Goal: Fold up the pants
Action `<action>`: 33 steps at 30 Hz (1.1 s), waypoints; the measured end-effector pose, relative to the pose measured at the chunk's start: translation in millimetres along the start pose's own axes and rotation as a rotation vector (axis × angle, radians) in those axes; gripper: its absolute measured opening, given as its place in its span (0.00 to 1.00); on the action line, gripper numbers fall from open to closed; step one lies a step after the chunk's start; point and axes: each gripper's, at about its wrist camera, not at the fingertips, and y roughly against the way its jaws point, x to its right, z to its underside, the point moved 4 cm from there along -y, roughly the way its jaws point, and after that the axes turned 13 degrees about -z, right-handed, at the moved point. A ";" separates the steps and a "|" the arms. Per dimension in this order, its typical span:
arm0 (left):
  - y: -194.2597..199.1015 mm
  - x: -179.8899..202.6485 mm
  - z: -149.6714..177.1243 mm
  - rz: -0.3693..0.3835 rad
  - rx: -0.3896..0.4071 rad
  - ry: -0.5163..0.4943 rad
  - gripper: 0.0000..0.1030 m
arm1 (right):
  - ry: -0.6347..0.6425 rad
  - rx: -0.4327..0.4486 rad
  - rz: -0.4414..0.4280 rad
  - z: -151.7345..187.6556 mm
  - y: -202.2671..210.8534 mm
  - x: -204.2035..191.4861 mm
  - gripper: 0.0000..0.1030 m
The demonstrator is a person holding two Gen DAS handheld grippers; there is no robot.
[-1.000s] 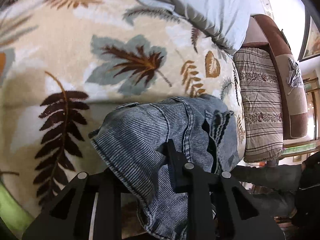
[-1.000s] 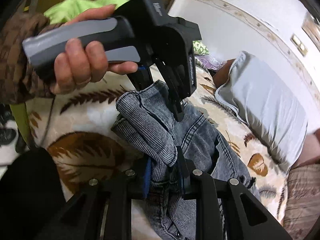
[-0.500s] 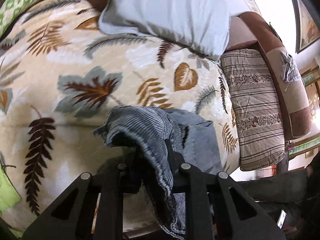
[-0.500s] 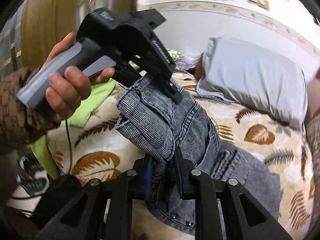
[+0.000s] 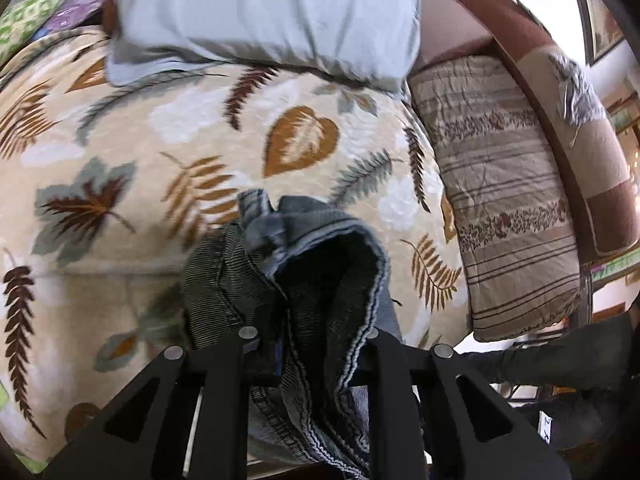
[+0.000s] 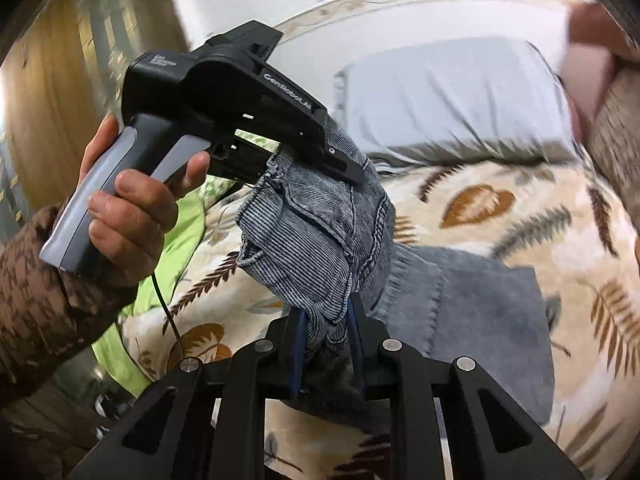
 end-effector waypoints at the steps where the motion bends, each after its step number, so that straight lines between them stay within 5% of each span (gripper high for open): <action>1: -6.0 11.1 0.0 -0.007 -0.007 -0.014 0.13 | -0.025 0.009 0.001 2.1 5.7 7.7 0.19; 16: -102.4 101.6 12.8 -0.129 -0.156 -0.135 0.13 | -0.316 0.069 0.000 38.6 41.7 94.1 0.14; 33: -157.6 134.9 21.4 -0.237 -0.223 -0.198 0.23 | -0.546 0.055 -0.009 76.8 45.7 149.2 0.18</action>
